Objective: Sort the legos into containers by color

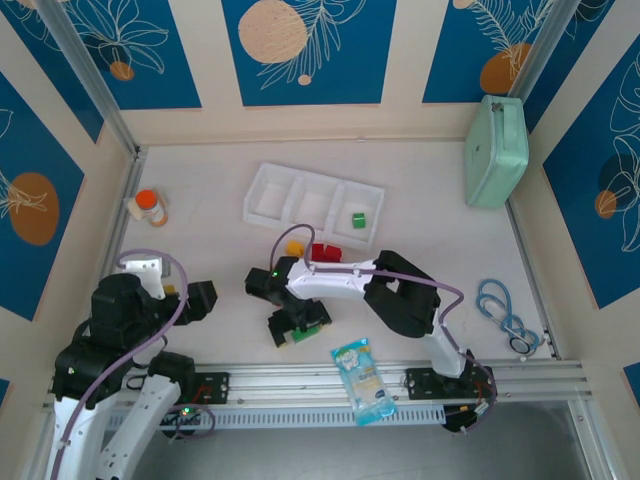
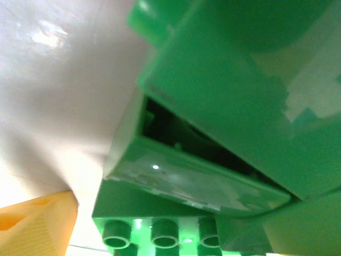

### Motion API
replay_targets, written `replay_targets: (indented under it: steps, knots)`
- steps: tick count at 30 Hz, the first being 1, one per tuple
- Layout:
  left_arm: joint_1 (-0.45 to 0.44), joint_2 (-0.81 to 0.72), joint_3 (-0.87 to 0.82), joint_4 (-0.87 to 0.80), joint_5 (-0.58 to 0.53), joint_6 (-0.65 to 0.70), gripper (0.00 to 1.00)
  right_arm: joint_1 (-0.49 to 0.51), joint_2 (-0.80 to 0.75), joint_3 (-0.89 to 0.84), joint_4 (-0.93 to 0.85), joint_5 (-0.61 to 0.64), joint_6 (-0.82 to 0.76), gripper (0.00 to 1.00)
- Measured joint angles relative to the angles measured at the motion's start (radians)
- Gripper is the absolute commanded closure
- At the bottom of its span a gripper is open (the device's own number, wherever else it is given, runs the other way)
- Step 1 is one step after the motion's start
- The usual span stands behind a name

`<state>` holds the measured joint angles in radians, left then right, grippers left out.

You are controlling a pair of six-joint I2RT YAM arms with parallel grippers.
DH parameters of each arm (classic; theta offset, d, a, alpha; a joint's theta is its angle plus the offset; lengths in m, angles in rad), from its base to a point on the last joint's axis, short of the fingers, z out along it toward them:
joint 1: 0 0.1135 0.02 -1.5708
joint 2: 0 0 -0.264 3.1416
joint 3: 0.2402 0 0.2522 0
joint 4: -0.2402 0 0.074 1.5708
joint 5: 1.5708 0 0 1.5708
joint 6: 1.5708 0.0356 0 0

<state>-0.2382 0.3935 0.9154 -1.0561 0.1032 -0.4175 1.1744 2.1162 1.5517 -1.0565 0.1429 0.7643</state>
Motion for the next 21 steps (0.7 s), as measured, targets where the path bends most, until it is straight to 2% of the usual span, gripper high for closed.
replay_targets:
  steps: [11, 16, 21]
  knots:
    - [0.000, 0.001, 0.000, 0.000, 0.000, 0.000, 0.01, 0.017, 0.010, 0.024, -0.016, 0.015, -0.021, 0.48]
    - [0.000, 0.021, -0.001, 0.003, 0.000, -0.001, 0.01, 0.017, -0.026, 0.003, -0.061, 0.039, -0.027, 0.53]
    - [0.000, 0.060, -0.011, 0.028, 0.009, -0.004, 0.00, -0.005, -0.171, -0.005, -0.082, 0.027, -0.040, 0.54]
